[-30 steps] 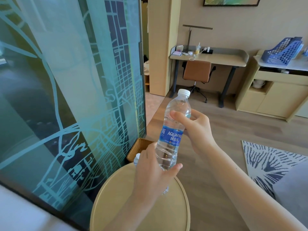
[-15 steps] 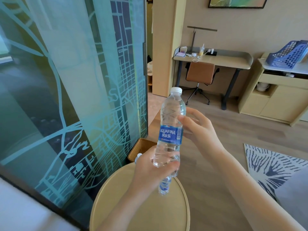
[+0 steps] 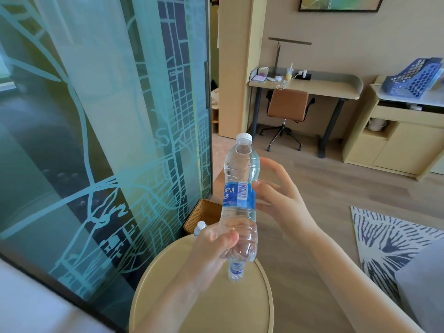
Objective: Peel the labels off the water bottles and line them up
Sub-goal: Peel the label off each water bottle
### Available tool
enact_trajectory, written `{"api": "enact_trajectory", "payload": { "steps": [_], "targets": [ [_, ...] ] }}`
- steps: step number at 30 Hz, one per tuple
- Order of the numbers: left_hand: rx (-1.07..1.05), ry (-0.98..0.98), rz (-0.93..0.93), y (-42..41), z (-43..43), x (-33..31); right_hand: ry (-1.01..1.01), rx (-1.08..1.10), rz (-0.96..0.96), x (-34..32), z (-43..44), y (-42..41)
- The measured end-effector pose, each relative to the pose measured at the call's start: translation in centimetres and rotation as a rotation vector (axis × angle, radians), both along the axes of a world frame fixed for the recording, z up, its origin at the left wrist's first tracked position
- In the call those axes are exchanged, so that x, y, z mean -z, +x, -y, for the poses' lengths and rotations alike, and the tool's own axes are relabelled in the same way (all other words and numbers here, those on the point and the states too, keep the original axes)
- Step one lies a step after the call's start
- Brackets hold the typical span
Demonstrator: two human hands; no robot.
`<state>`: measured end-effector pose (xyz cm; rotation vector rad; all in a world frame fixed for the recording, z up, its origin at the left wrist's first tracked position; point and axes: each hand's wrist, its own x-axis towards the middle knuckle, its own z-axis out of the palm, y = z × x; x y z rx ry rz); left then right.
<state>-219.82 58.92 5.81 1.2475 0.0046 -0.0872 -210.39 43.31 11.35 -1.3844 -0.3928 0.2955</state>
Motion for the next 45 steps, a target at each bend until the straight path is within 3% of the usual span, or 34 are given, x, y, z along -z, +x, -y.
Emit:
{"api": "enact_trajectory", "payload": {
  "steps": [6, 15, 30, 34, 40, 45],
  "targets": [
    [0.053, 0.055, 0.014, 0.0, -0.3, -0.3, 0.081, 0.015, -0.026, 0.2, -0.4, -0.5],
    [-0.034, 0.426, 0.013, -0.6, 0.0, -1.1, 0.08, 0.063, -0.038, 1.1, -0.3, -1.2],
    [-0.177, 0.386, -0.041, -0.6, 1.1, -0.5, 0.058, 0.062, -0.043, 1.1, -0.9, -1.9],
    [-0.175, 0.356, -0.036, -0.5, 0.8, -0.3, -0.021, 0.025, 0.011, 1.1, -0.9, -1.8],
    [-0.188, 0.365, 0.005, -0.8, 0.2, -0.4, -0.437, 0.403, 0.347, 2.0, -1.0, -3.3],
    [-0.191, 0.374, 0.029, -0.7, 0.3, -0.2, -0.401, 0.449, 0.353, 2.7, -1.6, -3.8]
  ]
}}
